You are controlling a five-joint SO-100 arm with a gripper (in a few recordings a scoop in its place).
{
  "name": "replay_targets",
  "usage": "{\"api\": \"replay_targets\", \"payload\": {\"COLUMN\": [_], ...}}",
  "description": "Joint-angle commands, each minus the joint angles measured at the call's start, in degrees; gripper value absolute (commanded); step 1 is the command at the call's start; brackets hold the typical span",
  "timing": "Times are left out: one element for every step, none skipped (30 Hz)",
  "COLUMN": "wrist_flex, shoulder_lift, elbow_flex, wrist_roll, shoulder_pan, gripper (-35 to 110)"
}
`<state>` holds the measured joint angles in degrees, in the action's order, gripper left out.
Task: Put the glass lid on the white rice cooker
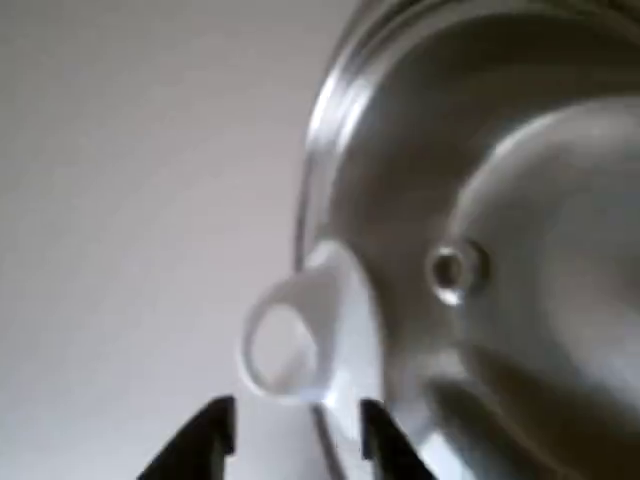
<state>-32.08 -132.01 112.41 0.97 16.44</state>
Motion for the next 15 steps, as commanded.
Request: {"api": "replay_targets", "payload": {"wrist_flex": [-10.63,-12.83,-15.03,-16.96,-18.98,-20.74,-22.15,-23.03,-23.47,-23.82,-24.43,-25.22,-27.07,-29.18,-30.50], "shoulder_lift": [-11.16,-12.92,-14.50,-16.00,-17.40,-18.72,-20.21,-22.15,-24.43,-26.98,-29.53,-31.82,-33.75,-35.60,-37.88], "elbow_flex": [-0.26,-0.26,-0.26,-0.26,-0.26,-0.09,0.53,1.76,3.43,5.54,7.47,9.40,11.07,12.66,14.94], "wrist_roll": [5.54,6.77,7.56,8.00,8.26,8.35,8.35,8.53,8.88,9.23,9.23,9.23,9.05,8.96,8.44], "shoulder_pan": [-2.55,-3.60,-5.01,-6.86,-8.88,-10.99,-13.18,-15.12,-16.88,-18.37,-19.42,-20.04,-20.13,-19.78,-19.69], "gripper": [16,16,15,15,13,12,9,7,6,4,2,0,0,0,0]}}
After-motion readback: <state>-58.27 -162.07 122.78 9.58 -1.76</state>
